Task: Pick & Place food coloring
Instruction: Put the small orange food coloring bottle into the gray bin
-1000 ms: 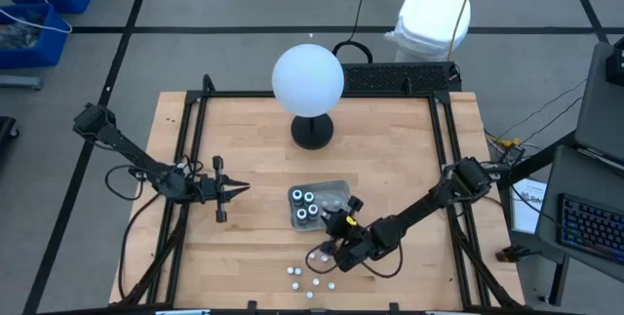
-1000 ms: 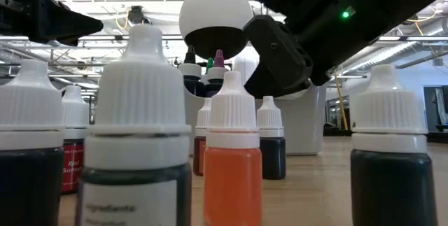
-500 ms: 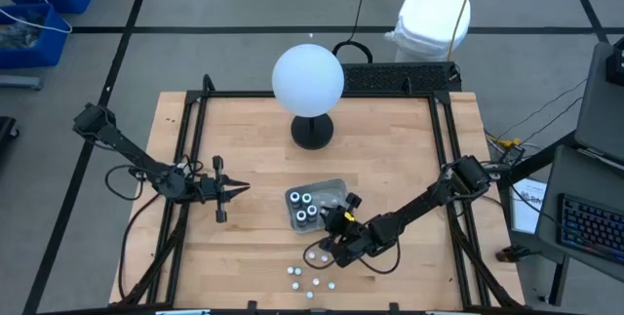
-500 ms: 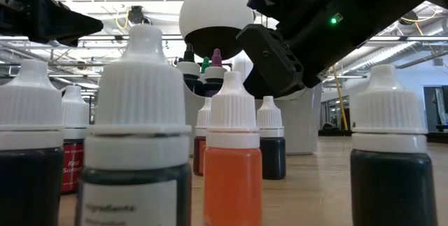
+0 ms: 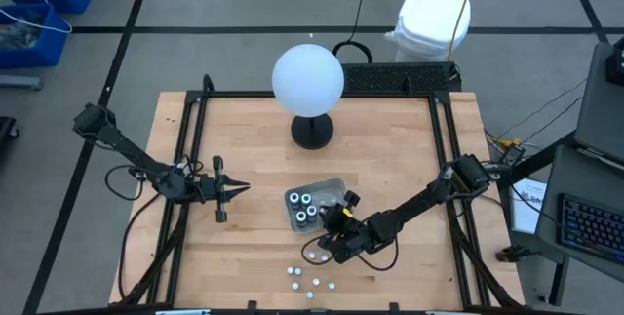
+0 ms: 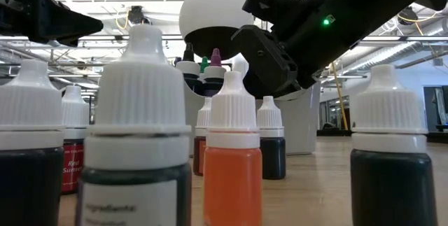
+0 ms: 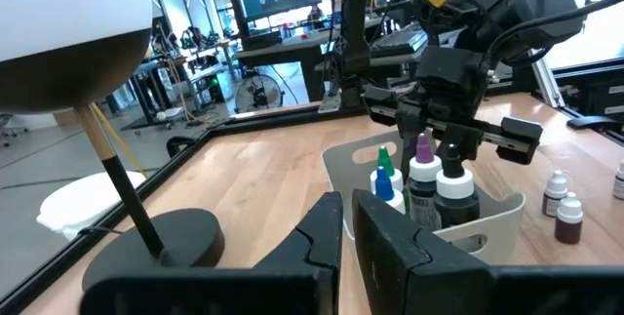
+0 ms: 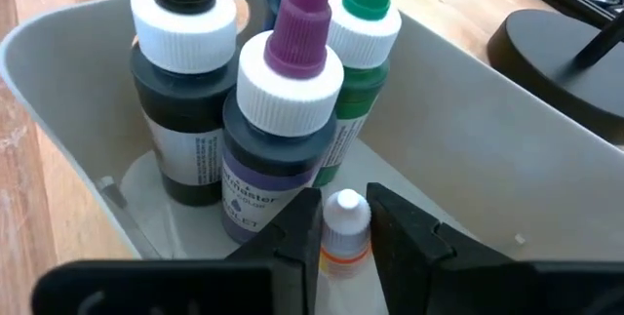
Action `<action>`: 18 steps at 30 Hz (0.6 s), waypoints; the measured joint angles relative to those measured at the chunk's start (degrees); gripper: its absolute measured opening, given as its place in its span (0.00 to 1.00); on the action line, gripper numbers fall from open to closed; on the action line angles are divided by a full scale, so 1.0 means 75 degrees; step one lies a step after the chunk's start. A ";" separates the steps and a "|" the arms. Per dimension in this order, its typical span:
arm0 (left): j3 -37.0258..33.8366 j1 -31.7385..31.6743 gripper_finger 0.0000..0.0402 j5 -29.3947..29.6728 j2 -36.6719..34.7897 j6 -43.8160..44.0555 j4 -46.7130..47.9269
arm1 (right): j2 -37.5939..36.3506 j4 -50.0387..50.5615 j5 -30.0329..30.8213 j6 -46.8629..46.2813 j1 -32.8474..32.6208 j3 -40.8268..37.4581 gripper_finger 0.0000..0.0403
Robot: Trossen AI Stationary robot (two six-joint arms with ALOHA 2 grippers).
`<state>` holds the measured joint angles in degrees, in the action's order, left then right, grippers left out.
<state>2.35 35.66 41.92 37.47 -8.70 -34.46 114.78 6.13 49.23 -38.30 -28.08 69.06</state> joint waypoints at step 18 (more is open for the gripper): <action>0.0000 0.0000 0.09 -0.0001 0.0001 0.0031 -0.0001 | 0.0000 0.0015 -0.0169 0.0047 0.0000 0.0000 0.17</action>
<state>2.35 35.66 41.91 37.48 -8.47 -34.46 114.78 6.24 47.96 -37.95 -28.08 69.06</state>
